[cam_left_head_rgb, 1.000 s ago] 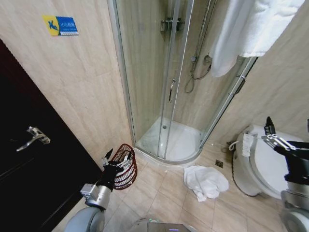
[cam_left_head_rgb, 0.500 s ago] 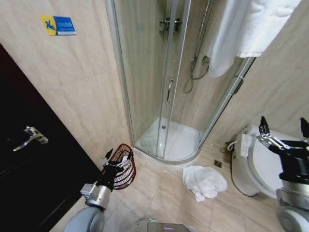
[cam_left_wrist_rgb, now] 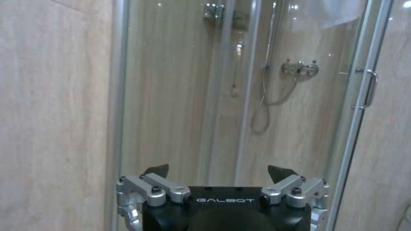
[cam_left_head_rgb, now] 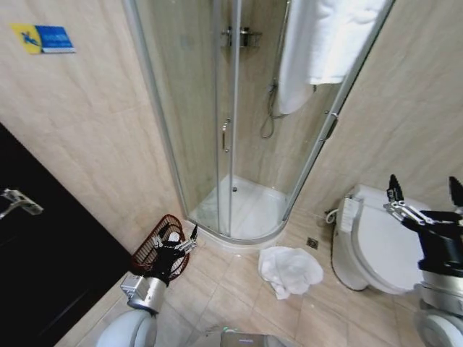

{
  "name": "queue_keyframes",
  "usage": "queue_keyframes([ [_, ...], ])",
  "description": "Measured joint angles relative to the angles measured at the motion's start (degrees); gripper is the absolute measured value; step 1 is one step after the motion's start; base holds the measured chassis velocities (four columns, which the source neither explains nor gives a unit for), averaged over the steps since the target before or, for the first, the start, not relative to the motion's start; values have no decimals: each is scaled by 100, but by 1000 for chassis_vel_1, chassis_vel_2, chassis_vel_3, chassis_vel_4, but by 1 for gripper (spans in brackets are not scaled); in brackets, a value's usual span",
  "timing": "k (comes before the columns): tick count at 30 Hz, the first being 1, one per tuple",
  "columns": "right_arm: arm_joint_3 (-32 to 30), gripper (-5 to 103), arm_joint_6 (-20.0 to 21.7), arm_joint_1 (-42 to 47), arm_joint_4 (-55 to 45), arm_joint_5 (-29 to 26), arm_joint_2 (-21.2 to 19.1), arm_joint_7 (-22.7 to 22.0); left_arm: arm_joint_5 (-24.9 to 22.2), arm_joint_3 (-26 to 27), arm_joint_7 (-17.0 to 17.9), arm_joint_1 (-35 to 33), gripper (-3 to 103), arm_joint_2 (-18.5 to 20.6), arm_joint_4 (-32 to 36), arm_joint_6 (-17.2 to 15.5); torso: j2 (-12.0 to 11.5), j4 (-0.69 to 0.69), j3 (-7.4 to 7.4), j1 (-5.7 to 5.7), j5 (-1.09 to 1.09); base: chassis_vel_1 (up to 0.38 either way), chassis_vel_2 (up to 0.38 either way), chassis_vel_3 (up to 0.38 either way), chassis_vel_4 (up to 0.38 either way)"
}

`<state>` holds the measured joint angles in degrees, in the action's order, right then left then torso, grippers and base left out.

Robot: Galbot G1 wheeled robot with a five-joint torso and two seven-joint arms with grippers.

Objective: Discard the used towel into the hamper.

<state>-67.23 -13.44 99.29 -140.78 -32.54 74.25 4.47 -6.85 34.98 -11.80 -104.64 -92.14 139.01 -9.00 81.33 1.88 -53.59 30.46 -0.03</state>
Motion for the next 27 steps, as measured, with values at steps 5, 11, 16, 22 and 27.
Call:
queue_keyframes([
  [5, -8, 100, -39, 23, 14, -8, 21, 46, 0, 0, 0, 0, 100, 1, 0, 0, 0, -1, 0, 0, 4, -220, -210, 214, 204],
  [11, 44, 100, -111, -6, 44, 43, 35, 28, 0, 0, 0, 0, 100, -2, 0, 0, 0, 0, 0, 1, 5, -186, -204, 195, 210],
  [16, 51, 100, -218, -23, 79, 52, 24, 34, 0, -2, -1, 0, 100, -1, 0, 0, -1, 0, 0, 1, 2, -89, -90, 110, 37],
  [22, 101, 100, -364, -54, 90, 44, 9, 208, 0, 1, 0, 0, 100, 3, 0, 0, -1, -2, 0, 0, -1, 49, 29, -32, -14],
  [27, 105, 100, -443, -73, 98, 57, -37, 360, 0, 1, 0, 0, 100, 3, 0, 0, -1, -1, 0, 0, 2, 12, 11, -9, -8],
])
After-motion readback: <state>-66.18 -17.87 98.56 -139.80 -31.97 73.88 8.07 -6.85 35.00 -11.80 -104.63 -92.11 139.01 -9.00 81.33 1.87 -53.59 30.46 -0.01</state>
